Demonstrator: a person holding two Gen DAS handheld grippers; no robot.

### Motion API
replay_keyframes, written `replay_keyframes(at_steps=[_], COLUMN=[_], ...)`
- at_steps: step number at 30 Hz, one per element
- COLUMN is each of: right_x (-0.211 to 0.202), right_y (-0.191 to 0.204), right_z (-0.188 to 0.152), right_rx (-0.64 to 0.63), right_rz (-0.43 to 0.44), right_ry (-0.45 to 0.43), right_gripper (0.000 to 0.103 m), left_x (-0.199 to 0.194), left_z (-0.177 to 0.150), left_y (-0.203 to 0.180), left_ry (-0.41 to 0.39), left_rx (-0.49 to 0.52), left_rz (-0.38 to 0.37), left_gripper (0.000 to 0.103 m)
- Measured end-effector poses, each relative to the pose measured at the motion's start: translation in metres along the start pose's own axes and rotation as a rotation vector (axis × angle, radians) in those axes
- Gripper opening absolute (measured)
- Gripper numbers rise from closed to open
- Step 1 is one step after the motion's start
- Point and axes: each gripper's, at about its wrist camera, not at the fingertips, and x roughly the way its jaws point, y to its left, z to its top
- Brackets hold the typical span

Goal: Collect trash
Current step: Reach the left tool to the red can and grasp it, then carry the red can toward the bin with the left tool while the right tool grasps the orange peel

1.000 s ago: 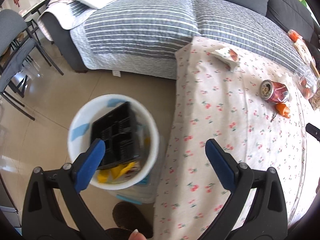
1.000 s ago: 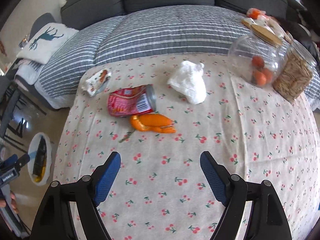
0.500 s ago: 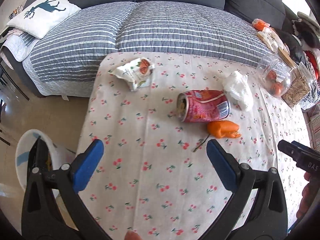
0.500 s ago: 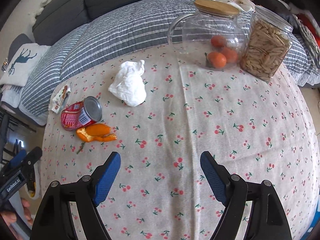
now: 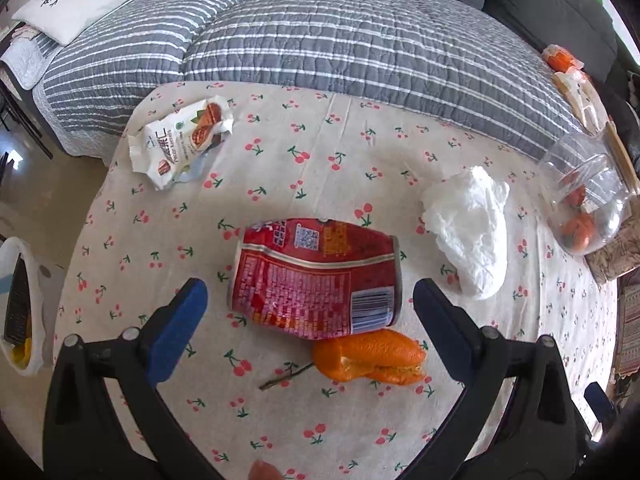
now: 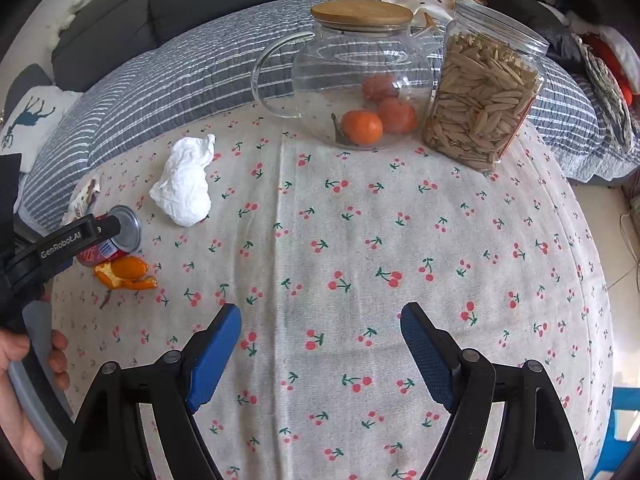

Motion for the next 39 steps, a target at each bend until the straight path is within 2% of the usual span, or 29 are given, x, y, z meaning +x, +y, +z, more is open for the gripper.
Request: replay_keyframes(at_steps=[2,4,5,7,10,13,21,28,35,39], right_x=[0.0,0.002,0.002,0.003,0.005,0.006,0.014,0.024,0.039,0.053], right_y=[-0.001,-0.001,-0.001,0.001,0.008,0.018,0.065,0.114,0.158,0.173], right_z=[0.0,0.001,0.001,0.001,0.002,0.003,0.006,0.009,0.015,0.015], right_rx=[-0.009,-0.008,-0.005,-0.007,-0.01,-0.004,-0.029,-0.053,-0.075,-0.088], right_rz=[-0.013,-0.006,-0.003,-0.001,-0.001,0.013,0.066,0.138,0.232,0.236], right_ry=[-0.003,0.001,0.003,0.005,0.009,0.016,0.03,0.018,0.013,0.014], right_gripper=[0.083,0.083,0.083,0.083,0.083,0.083,0.083,0.083,0.083,0.083], left_x=[0.006,0.007,0.006,0.006,-0.001,-0.012,-0.049,-0.064,-0.08,-0.084], left_z=[-0.001,-0.001,0.0,0.0,-0.001,-0.002,-0.013,-0.026,-0.033,-0.036], left_y=[0.004,0.01,0.013,0.015,0.021,0.033,0.094,0.149,0.182,0.201], left_ry=[0.011,0.006,0.006,0.012,0.004,-0.014,-0.062,-0.058,-0.084,-0.086], left_rx=[-0.049,-0.098,-0.111,-0.115,-0.106,-0.09,-0.023,-0.066,-0.049,-0.065], left_rz=[0.008,-0.019,-0.038,-0.088,-0.149,-0.165,-0.149,-0.16,-0.136,-0.137], left_gripper=[0.102,0.101,0.095,0.087,0.087,0.086,0.086,0.086,0.086,0.086])
